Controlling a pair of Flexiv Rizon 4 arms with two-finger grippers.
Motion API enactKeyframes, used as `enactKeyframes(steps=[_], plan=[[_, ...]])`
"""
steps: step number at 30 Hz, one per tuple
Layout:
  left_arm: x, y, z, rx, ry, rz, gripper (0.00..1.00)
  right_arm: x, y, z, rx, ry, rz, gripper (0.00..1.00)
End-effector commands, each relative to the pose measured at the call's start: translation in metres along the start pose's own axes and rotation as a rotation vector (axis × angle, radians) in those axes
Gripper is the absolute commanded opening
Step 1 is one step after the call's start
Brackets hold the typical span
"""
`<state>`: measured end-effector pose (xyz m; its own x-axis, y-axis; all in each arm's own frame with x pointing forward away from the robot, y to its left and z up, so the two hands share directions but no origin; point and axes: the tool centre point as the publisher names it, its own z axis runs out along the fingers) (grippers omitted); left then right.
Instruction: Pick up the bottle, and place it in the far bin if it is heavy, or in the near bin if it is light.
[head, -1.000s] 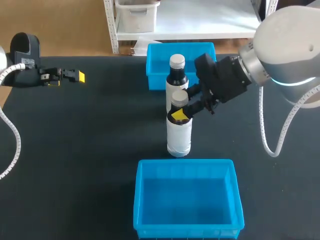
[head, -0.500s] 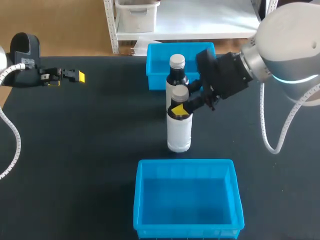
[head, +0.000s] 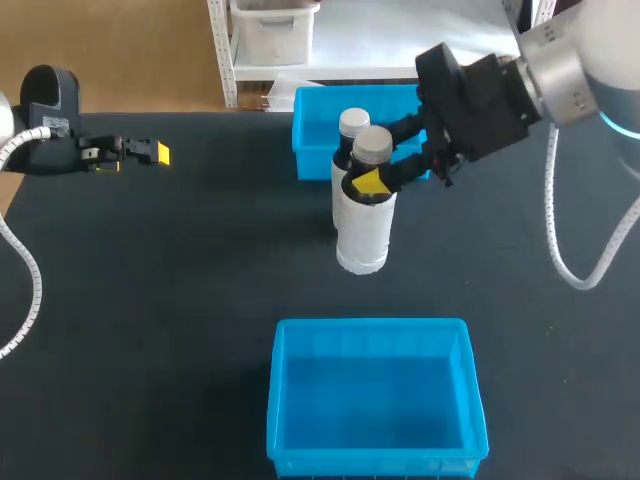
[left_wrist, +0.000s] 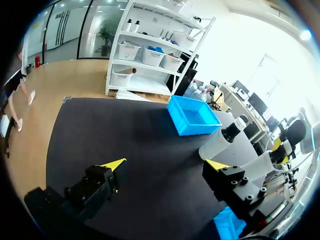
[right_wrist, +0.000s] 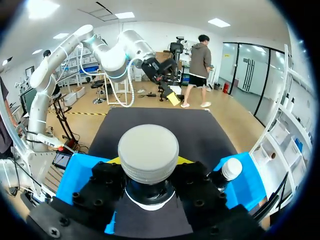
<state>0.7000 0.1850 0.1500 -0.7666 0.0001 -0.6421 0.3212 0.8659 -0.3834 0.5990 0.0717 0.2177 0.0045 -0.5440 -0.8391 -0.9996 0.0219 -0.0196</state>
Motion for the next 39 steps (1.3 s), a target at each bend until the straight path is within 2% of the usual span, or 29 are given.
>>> enactKeyframes(steps=[1,6,13,26,39], plan=[[0.000,0.000,0.000,0.000,0.000,0.000,1.00,-0.017,0.026,-0.018,0.021,0.008,-0.006,0.00],[0.000,0.000,0.000,0.000,0.000,0.000,1.00,-0.031,0.052,-0.021,0.000,0.007,-0.024,0.00],[0.000,0.000,0.000,0.000,0.000,0.000,1.00,-0.034,0.088,-0.012,-0.062,-0.005,-0.036,0.00],[0.000,0.000,0.000,0.000,0.000,0.000,1.00,-0.010,0.137,0.023,-0.175,-0.008,-0.034,0.00],[0.000,0.000,0.000,0.000,0.000,0.000,1.00,0.016,0.161,0.047,-0.256,0.005,-0.048,0.00]])
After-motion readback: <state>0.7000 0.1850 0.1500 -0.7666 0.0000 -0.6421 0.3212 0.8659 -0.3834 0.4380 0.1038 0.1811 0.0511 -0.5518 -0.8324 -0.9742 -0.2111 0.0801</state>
